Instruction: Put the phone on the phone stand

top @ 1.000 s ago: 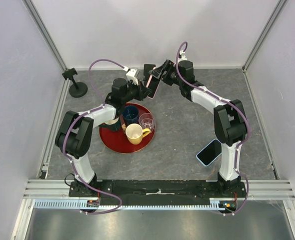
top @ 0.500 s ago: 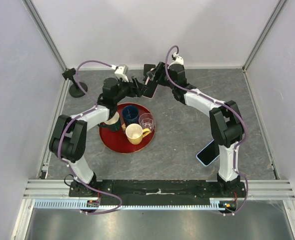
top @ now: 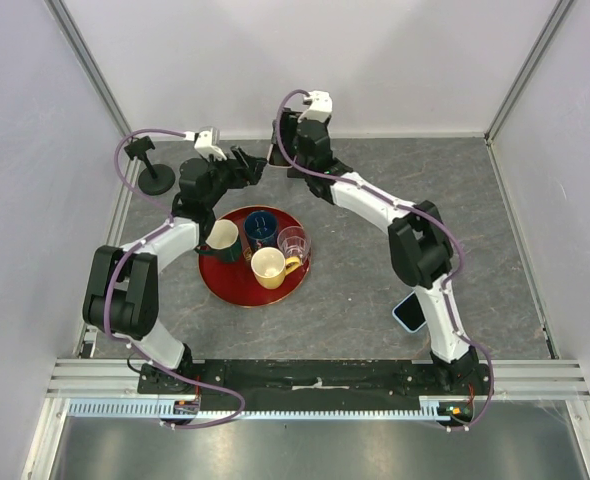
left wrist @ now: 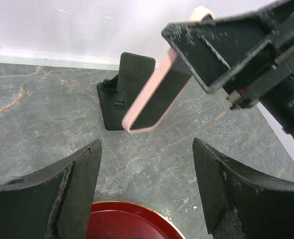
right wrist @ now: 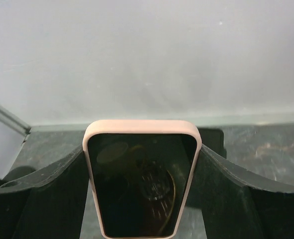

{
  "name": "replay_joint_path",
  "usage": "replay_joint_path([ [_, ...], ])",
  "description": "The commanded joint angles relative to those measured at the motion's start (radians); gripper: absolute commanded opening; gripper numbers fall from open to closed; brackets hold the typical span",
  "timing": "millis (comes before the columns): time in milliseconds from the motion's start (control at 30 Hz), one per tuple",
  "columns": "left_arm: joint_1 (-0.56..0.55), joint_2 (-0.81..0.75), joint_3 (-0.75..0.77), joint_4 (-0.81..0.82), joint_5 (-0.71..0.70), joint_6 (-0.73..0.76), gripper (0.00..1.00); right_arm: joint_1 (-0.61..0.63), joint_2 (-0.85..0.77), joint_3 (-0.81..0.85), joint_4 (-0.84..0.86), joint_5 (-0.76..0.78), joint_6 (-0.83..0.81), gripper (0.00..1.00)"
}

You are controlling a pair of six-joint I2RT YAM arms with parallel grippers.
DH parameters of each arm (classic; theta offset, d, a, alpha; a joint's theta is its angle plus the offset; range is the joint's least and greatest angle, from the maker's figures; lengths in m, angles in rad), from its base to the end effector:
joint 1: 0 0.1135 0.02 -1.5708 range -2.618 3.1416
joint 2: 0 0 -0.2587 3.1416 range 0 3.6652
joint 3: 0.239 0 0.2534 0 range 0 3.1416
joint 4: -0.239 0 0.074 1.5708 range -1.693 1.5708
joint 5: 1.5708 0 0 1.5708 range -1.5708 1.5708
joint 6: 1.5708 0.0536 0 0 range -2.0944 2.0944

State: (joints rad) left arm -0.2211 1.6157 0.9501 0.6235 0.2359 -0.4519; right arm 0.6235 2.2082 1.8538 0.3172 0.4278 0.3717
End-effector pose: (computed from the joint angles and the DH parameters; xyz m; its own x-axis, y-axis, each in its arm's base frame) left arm 0.3761 -0.0974 0.2618 -0.2295 -0.3836 -0.8945 0.3789 0.8114 -0.4451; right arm 0.4582 0.3021 0.2877 -0.0988 0.3360 -0.9367 -0.1704 0.9217 0.3486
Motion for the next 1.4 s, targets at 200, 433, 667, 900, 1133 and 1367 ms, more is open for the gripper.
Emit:
replay_joint_path([
  [200, 0.0, -0.028, -0.02, 0.042, -0.069, 0.022, 0.78, 0.025, 0.191, 0.329, 0.042, 0.161, -0.27, 0.0],
  [433, 0.0, -0.01, -0.025, 0.082, -0.021, -0.005, 0.77, 0.027, 0.248, 0.395, 0.079, 0.203, -0.315, 0.0],
  [667, 0.0, 0.003, -0.024, 0.09, -0.001, -0.019, 0.77, 0.025, 0.292, 0.467, 0.072, 0.223, -0.344, 0.0],
  [900, 0.0, 0.004, -0.028, 0.105, 0.013, -0.034, 0.77, 0.009, 0.331, 0.51, 0.057, 0.216, -0.349, 0.0],
  [1133, -0.001, 0.006, -0.033, 0.114, 0.017, -0.039, 0.77, -0.001, 0.367, 0.544, 0.052, 0.216, -0.359, 0.0],
  [1367, 0.0, 0.009, -0.036, 0.122, 0.025, -0.045, 0.77, -0.01, 0.392, 0.57, 0.048, 0.215, -0.364, 0.0],
])
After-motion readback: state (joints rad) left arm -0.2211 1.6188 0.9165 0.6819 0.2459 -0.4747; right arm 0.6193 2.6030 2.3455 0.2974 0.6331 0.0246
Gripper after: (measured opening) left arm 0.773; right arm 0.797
